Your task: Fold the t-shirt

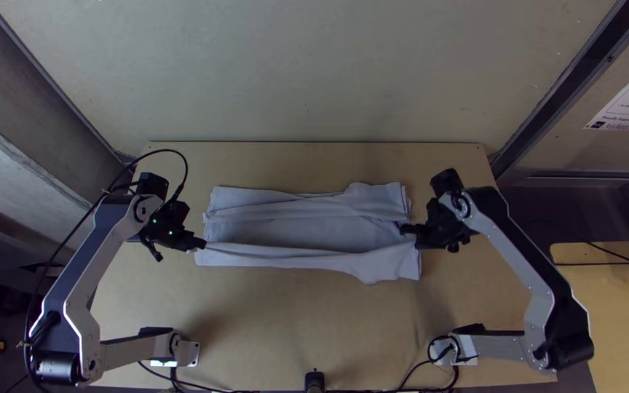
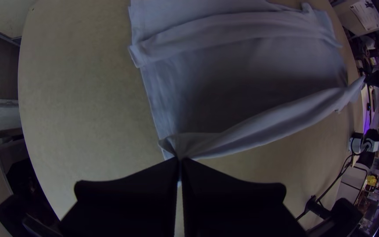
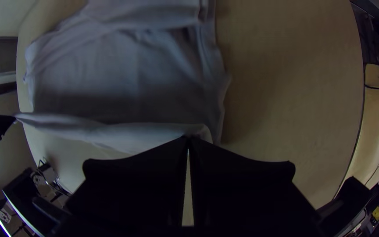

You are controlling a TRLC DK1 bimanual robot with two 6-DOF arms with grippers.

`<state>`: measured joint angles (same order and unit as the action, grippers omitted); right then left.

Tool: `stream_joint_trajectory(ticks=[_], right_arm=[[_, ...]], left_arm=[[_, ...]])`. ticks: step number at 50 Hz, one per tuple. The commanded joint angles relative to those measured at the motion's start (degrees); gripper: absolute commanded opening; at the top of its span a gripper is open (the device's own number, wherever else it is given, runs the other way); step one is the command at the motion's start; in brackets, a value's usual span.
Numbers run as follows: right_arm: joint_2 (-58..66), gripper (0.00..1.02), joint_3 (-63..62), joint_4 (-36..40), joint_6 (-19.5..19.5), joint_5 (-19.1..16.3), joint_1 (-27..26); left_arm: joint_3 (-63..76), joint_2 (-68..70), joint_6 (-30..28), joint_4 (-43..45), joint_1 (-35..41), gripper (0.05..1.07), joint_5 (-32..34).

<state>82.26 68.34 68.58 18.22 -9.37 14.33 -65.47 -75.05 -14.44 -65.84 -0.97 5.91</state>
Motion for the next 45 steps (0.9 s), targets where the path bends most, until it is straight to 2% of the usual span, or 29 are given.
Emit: stream_joint_trajectory(ticks=[1, 24, 43, 45], right_arm=[[3.96, 0.03, 4.53, 0.86, -1.87, 1.10, -2.20], [21.72, 0.03, 24.04, 0.86, -4.42, 1.63, -6.94], [39.47, 0.03, 40.12, 0.86, -5.91, 1.89, -7.82], [41.23, 0.03, 41.53, 0.86, -5.91, 2.69, -7.82]], left_arm=[[-2.73, -3.26, -1.21, 0.37, -1.49, 0.08, 0.33], [-18.20, -19.17, -0.86, 1.77, -1.40, 0.08, 0.33], [-30.94, -32.71, 0.73, 1.51, -0.35, 0.08, -0.64], [-32.00, -34.11, 2.22, 1.68, -0.35, 0.12, -0.90]])
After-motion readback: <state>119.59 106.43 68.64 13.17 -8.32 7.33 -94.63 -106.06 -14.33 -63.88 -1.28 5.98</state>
